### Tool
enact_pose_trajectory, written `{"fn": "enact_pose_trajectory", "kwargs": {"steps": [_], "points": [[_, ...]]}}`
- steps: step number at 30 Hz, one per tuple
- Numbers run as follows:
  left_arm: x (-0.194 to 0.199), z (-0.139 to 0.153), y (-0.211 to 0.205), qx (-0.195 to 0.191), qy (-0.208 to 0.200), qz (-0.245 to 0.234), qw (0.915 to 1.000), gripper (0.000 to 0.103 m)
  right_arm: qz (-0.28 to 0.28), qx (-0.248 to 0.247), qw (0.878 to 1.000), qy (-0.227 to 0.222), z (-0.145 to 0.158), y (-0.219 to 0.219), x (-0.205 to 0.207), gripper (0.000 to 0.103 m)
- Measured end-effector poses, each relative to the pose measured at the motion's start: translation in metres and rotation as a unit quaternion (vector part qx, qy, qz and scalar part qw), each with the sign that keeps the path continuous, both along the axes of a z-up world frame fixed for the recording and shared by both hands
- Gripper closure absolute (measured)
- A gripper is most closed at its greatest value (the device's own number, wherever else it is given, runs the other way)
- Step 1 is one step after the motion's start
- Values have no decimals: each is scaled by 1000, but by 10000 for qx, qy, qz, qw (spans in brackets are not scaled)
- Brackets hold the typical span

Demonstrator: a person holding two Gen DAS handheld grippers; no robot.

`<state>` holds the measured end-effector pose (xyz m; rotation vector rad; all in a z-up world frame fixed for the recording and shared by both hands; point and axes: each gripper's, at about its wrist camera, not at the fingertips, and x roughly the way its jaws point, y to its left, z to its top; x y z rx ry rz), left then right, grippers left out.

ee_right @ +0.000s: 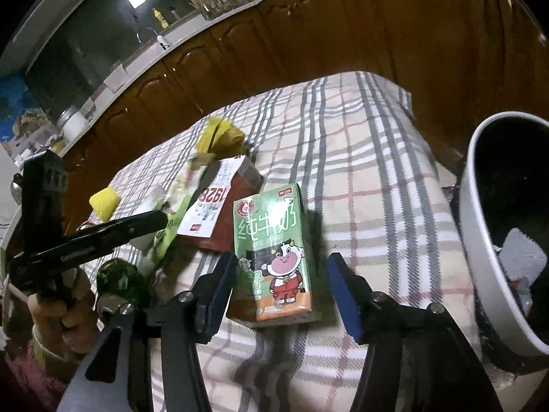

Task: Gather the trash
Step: 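Grasp the green drink pouch with the left tool while the right tool grasps the green milk carton, then carry pouch and carton over the white bin and open both tools to drop them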

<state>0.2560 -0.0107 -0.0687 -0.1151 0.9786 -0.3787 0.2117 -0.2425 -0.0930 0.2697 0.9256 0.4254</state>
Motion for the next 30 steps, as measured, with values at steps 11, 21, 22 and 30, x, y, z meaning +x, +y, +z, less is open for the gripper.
{"fn": "enact_pose_trajectory", "kwargs": {"steps": [11,21,22,30], "points": [[-18,13,-2,158,-372,-9,9992,100,-43,-100,9997,-214,8,3,-17,54],[-42,44,-11,21,-820,-104,9966,101,-260,68,9984,-502,31,-14,-39,58],[-44,47,-13,-11,-858,-143,9962,101,-293,87,9981,-526,33,-17,-42,58],[-52,60,-38,-175,-951,-444,9943,101,-509,81,9967,-623,41,-35,-57,58]]}}
